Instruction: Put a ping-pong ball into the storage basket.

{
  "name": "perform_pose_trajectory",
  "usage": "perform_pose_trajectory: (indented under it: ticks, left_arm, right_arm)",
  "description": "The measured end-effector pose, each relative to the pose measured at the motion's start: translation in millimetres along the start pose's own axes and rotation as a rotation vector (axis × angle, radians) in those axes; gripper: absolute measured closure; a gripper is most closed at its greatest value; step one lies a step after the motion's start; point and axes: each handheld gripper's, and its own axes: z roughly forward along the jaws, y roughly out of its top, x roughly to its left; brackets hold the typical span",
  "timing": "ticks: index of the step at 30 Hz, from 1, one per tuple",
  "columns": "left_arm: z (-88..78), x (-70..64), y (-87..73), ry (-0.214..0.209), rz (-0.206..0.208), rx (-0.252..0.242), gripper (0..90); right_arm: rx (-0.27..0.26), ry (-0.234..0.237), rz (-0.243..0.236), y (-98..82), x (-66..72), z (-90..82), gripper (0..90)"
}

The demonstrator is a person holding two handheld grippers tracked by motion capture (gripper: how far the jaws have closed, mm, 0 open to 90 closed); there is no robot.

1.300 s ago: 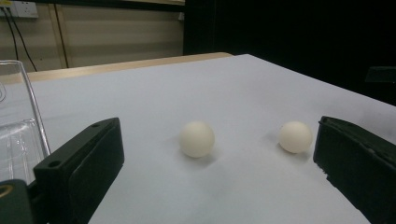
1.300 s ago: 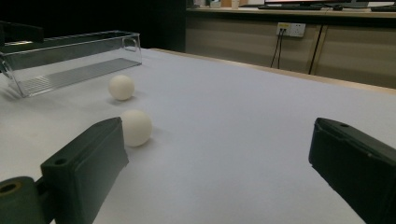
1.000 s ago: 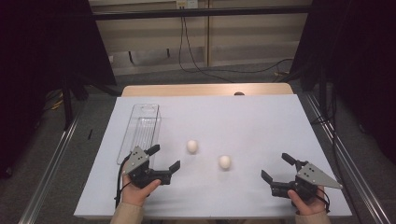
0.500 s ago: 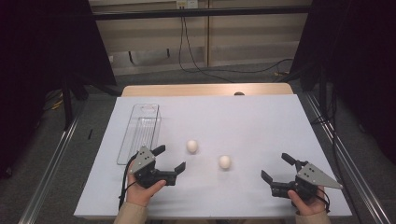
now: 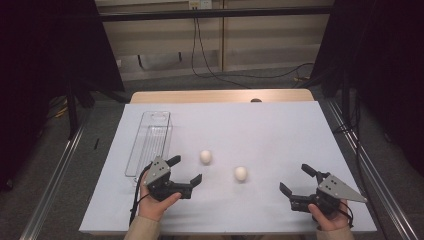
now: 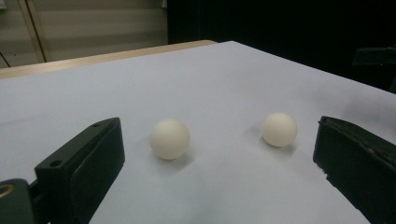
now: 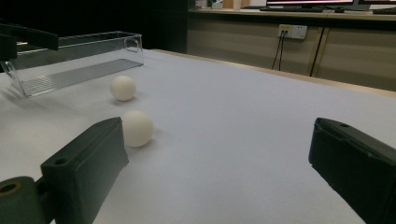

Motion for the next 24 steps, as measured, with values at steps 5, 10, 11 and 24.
perform_pose_trajectory:
  ticks: [5, 10, 11, 24]
  left_arm:
    - [3.2, -1.3, 0.2, -0.009, 0.004, 0.004, 2.1]
    - [6.0, -2.9, 0.5, -0.011, 0.007, 0.006, 2.1]
    - [6.5, -3.1, 0.6, -0.013, 0.012, 0.009, 2.1]
    - [12.7, -6.5, 0.4, -0.023, 0.017, 0.016, 2.2]
  right_arm:
    - [-0.001, 0.0, 0.0, 0.0, 0.0, 0.0, 3.3]
    - [-0.001, 0.0, -0.002, 0.0, -0.2, 0.0, 3.3]
    - [-0.002, 0.0, -0.002, 0.1, -0.3, -0.1, 3.4]
    - [-0.009, -0.002, -0.005, 0.4, -0.6, -0.4, 3.4]
